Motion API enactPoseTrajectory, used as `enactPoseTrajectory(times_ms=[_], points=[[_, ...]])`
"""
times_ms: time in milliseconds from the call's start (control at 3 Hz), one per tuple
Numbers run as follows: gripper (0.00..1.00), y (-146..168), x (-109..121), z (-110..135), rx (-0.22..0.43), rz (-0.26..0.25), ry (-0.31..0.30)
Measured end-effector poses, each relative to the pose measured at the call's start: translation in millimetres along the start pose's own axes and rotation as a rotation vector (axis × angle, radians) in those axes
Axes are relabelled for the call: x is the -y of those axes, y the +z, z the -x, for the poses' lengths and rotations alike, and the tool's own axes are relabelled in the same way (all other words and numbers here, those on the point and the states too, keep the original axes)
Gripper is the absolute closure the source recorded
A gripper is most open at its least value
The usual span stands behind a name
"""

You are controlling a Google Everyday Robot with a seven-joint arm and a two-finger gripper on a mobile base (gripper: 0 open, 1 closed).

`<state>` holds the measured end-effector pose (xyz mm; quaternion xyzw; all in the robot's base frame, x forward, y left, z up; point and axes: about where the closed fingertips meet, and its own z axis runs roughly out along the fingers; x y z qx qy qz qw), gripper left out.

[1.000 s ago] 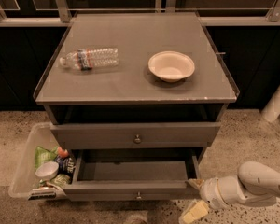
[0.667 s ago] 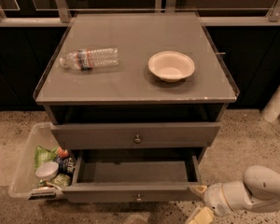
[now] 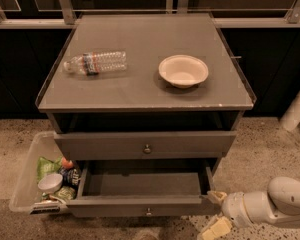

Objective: Open middle drawer

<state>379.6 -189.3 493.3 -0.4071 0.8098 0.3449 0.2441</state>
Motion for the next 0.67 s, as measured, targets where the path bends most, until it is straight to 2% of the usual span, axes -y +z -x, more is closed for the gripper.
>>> enactPoseTrajectory(times_ms=[333, 667], points=[[0.0, -14.5, 16.6, 32.4, 0.054, -0.074, -0.073], [0.0, -14.5, 17.3, 34.1, 0.056, -0.076, -0.078]])
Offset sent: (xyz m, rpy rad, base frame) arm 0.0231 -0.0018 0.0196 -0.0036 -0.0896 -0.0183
